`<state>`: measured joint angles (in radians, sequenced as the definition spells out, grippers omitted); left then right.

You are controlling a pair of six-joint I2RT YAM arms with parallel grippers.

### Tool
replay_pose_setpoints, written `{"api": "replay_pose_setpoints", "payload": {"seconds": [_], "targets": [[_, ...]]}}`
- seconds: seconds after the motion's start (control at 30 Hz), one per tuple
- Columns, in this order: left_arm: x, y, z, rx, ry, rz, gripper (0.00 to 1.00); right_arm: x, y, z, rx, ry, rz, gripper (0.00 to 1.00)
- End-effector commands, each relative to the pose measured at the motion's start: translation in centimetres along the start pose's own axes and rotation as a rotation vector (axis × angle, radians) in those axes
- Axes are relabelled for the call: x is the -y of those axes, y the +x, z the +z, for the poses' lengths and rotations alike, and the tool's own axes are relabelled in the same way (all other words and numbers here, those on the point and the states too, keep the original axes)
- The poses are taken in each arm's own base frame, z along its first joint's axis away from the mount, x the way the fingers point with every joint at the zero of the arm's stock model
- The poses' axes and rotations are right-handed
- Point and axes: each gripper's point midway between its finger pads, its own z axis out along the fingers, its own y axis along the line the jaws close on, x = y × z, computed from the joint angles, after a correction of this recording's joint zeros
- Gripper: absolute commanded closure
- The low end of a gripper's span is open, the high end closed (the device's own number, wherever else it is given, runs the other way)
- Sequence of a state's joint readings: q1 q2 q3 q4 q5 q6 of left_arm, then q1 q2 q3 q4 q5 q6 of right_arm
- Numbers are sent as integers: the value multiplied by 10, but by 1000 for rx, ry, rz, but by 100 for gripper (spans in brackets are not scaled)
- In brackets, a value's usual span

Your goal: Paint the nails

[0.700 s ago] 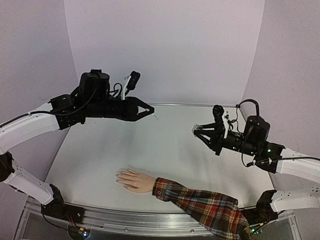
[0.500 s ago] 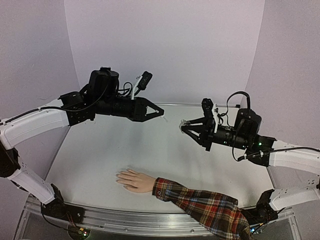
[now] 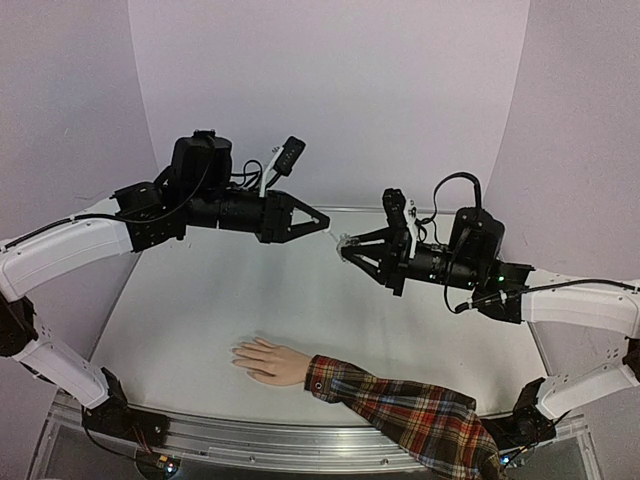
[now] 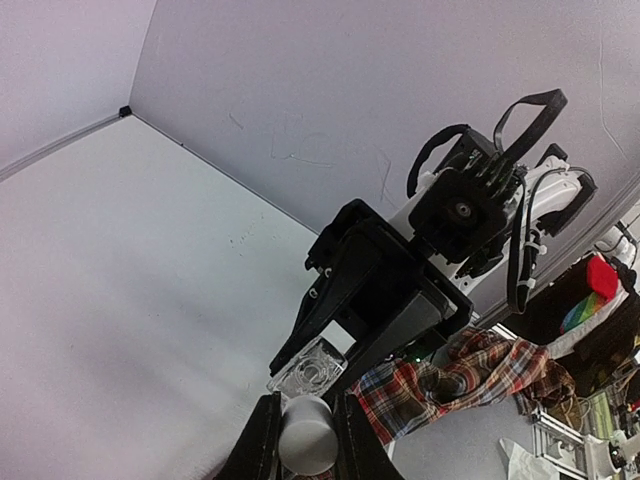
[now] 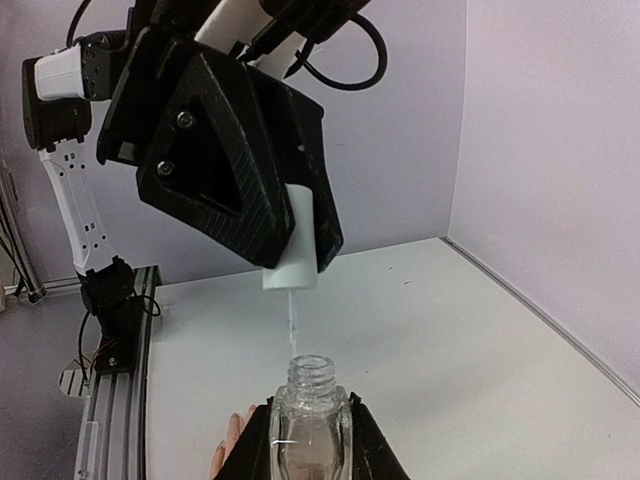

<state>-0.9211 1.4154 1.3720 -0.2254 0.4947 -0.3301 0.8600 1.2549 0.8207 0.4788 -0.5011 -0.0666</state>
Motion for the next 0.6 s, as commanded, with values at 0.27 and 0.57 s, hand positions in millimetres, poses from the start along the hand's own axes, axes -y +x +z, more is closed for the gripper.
{"api": "replay_pose_setpoints", "payload": {"seconds": [0.27, 0.57], "targets": [[18, -34, -21, 115, -8, 88, 100, -7, -20, 5, 68, -35, -17, 100], [14, -31, -15, 101, -4, 79, 100, -10, -25, 11, 79, -46, -20, 100]]}}
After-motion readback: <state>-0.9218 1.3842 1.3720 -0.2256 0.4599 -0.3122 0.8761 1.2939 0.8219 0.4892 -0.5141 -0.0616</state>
